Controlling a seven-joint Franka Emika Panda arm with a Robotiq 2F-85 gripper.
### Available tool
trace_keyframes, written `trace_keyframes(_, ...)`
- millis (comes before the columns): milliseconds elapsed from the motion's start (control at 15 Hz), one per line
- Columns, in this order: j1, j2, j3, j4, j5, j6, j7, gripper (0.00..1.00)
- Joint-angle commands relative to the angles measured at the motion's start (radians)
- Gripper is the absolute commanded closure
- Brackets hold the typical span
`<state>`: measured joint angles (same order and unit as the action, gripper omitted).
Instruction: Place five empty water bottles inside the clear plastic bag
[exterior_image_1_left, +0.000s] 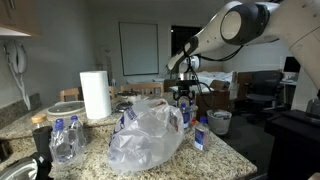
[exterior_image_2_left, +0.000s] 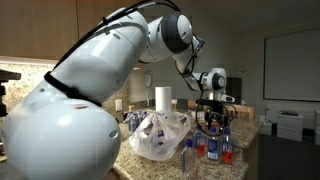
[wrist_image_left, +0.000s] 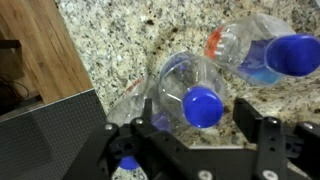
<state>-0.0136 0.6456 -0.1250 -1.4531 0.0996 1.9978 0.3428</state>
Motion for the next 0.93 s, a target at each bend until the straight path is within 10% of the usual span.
trace_keyframes(0,0.008,0.007,0.006,0.015,-0.022,-0.071,0.033,0.47)
trace_keyframes(533,0.017,0.011,0.002,0.040,-0.023,-0.099,0.045,0.92)
trace_keyframes(600,0.017,0.010,0.000,0.042,-0.024,-0.095,0.046,0.54)
trace_keyframes(867,0.017,0.013,-0.006,0.059,-0.030,-0.097,0.053,0.48)
